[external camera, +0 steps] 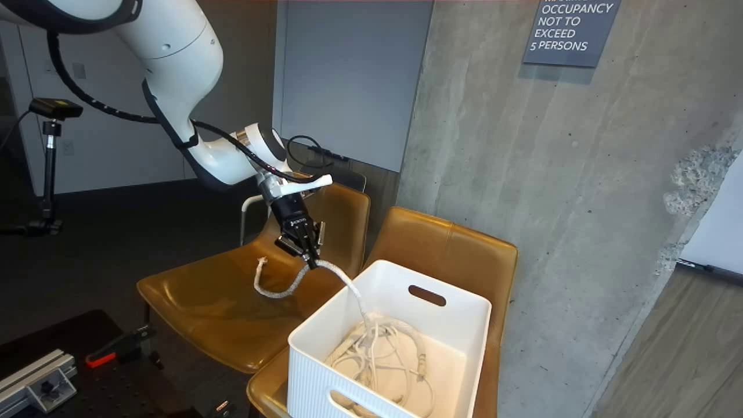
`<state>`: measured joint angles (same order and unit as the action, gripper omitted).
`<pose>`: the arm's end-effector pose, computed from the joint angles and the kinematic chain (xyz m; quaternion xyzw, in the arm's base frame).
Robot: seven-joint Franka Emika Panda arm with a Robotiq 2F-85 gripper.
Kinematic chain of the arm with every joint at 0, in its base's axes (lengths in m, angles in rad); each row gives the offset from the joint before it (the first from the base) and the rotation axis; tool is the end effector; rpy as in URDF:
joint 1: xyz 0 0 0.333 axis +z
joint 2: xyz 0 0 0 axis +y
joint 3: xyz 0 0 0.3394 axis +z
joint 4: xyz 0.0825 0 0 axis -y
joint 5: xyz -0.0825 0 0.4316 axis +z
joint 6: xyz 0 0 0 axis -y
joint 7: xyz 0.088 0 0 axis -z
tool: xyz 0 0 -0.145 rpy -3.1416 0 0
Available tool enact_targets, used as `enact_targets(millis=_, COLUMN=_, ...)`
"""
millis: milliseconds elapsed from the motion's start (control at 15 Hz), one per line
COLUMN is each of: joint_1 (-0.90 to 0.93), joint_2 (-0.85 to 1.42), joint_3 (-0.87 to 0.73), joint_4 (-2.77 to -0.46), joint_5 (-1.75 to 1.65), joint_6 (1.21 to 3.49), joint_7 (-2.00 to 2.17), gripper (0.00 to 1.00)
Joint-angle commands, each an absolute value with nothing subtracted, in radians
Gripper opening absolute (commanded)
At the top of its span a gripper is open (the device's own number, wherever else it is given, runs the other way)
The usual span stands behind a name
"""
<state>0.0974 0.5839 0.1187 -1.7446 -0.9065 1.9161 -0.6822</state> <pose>0.6788 0.0587 0.1926 0.7074 0.5918 -0.2527 0.2922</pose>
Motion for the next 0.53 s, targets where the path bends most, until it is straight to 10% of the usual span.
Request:
enact_targets(millis=0, joint_1=0.181, joint_2=0.563, joint_3=0.193, joint_4=-1.697, joint_5=-0.794, joint_6=1.830, joint_7=-0.654, gripper=0.03)
enact_targets(millis=467, joint_1=0.353, joint_2=0.618, joint_3=0.273, joint_4=-1.553, joint_5=-0.680, joint_6=1.742, joint_7=-0.622, gripper=0.03)
